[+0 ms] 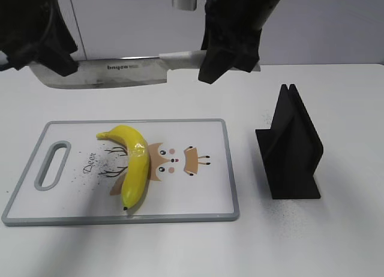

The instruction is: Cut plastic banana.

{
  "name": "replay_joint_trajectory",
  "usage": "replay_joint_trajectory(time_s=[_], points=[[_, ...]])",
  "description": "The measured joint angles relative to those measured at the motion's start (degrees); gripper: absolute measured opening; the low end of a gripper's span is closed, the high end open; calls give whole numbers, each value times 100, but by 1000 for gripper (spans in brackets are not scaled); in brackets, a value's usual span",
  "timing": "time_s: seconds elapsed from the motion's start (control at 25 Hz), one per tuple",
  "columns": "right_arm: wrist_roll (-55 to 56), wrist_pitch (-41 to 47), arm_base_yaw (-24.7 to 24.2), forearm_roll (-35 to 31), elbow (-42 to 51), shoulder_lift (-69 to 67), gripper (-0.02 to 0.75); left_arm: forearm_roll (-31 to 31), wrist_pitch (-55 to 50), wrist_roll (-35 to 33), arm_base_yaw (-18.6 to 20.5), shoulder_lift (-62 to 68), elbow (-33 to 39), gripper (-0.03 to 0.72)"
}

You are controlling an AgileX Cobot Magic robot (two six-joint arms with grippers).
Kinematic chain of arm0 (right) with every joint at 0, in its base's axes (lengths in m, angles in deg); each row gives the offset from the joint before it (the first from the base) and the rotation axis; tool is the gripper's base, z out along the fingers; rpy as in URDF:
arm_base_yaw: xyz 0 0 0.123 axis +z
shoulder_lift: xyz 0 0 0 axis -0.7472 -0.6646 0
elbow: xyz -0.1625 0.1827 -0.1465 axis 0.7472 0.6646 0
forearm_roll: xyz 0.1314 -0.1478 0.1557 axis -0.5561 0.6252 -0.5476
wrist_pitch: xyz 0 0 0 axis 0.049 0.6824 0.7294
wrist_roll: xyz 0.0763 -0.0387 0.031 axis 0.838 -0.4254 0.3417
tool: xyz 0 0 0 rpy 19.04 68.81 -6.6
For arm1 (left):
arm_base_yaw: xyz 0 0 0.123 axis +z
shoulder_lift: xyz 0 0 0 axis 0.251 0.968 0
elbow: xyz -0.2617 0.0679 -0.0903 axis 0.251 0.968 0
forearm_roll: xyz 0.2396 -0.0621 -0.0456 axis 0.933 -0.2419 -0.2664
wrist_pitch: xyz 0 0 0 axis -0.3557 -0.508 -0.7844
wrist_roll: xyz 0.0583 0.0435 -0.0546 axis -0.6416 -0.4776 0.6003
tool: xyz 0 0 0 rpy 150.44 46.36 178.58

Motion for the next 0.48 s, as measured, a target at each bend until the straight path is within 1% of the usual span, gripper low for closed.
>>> replay_joint_trajectory(time_s=[0.12, 0.32, 0.36, 0.4, 0.48], points=[[-12, -46, 0, -5, 0, -2, 157, 31, 0, 0, 0, 59, 0, 419], [-24, -116, 0, -13, 0, -2, 157, 56, 0, 31, 0, 112, 0, 389], [-24, -116, 0, -13, 0, -2, 157, 56, 0, 49, 0, 148, 0, 365], [-24, -124, 0, -13, 0, -2, 157, 56, -15, 57, 0, 185, 0, 325], [-19, -165, 0, -7, 0, -7, 157, 51, -39, 234, 0, 244, 0, 202]])
